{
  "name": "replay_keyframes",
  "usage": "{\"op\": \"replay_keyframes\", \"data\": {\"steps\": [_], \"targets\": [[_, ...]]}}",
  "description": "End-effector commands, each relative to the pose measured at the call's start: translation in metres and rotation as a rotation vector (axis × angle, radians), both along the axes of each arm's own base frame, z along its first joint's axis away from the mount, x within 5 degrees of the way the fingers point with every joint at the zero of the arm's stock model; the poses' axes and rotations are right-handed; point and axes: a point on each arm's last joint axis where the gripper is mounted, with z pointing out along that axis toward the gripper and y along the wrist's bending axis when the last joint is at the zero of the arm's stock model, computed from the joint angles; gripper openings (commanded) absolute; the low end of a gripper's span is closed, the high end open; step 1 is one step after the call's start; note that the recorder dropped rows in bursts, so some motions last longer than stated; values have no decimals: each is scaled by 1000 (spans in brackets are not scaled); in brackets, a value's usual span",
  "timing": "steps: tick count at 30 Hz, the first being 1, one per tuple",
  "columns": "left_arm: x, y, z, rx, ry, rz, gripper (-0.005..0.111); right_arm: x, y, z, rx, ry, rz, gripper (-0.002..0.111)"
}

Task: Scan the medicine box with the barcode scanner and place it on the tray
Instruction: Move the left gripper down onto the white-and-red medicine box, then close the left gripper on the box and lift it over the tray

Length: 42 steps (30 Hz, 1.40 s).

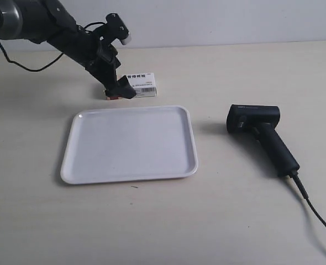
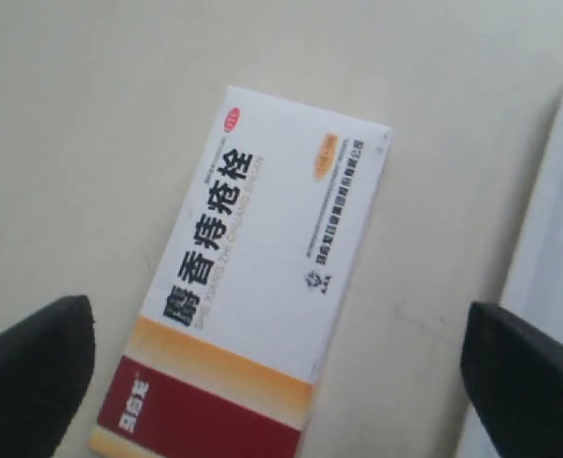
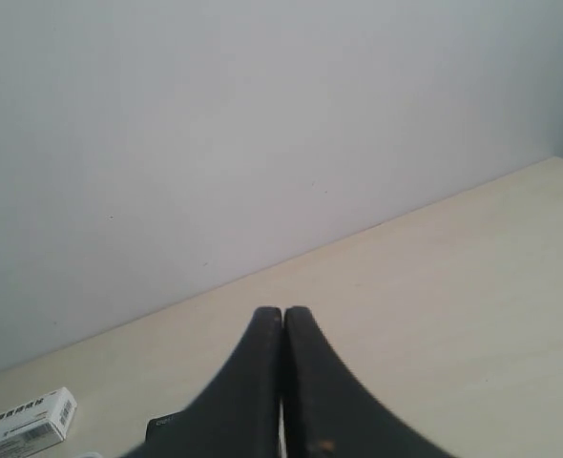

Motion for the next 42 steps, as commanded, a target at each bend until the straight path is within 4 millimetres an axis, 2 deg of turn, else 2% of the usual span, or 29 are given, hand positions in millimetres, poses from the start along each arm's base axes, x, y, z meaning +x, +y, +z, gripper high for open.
{"op": "replay_keyframes", "data": {"steps": [1,8,12,14,15,17,19,20,22,25,27,30,31,33,35,36,38,39,40,41,42], "targets": [[14,-8,-5,-34,-5,-10,101,0,0,0,-14,-12,-2,0],[18,-12,-32,-41,110,-42,101,0,0,0,-30,-17,-3,0],[23,-10,-34,-45,108,-24,99,0,0,0,-33,-19,-3,0],[25,-8,-30,-49,95,-22,87,0,0,1,-32,-26,-4,0],[27,-7,-28,-51,84,-19,76,0,-1,2,-32,-33,-6,0],[30,-8,-21,-57,61,-17,47,0,-1,2,-31,-42,-8,0],[31,-9,-10,-66,50,-17,9,0,-1,3,-37,-50,-9,0],[30,-9,-1,-69,49,-26,1,0,-1,4,-37,-56,-11,0],[22,-9,27,-71,68,-77,5,0,-1,5,-36,-68,-14,0],[-5,-11,78,-100,143,-225,5,0,-1,6,-33,-82,-17,0],[-19,-12,110,-163,118,-274,5,2,-1,5,-33,-63,-17,0],[-52,-12,142,-200,79,-347,5,8,-1,-1,-33,26,-13,0],[-66,-13,145,-207,75,-391,5,11,0,-2,-36,69,-10,0],[-93,-12,141,-212,99,-456,5,18,0,0,-38,140,-7,0],[-122,-8,135,-206,126,-513,5,29,0,-6,-34,237,-12,0],[-140,-5,130,-204,131,-524,5,35,0,-8,-32,274,-19,2],[-159,-3,123,-212,30,-465,5,49,1,-12,-40,377,-22,7],[-168,-2,119,-219,-28,-429,5,56,1,-15,-44,433,-22,11],[-186,0,115,-213,-141,-413,5,72,3,-20,-61,509,-10,20],[-194,2,110,-196,-173,-419,5,80,6,-21,-74,532,4,25],[-206,4,105,-172,-214,-441,5,102,17,-23,-139,591,73,39]]}}
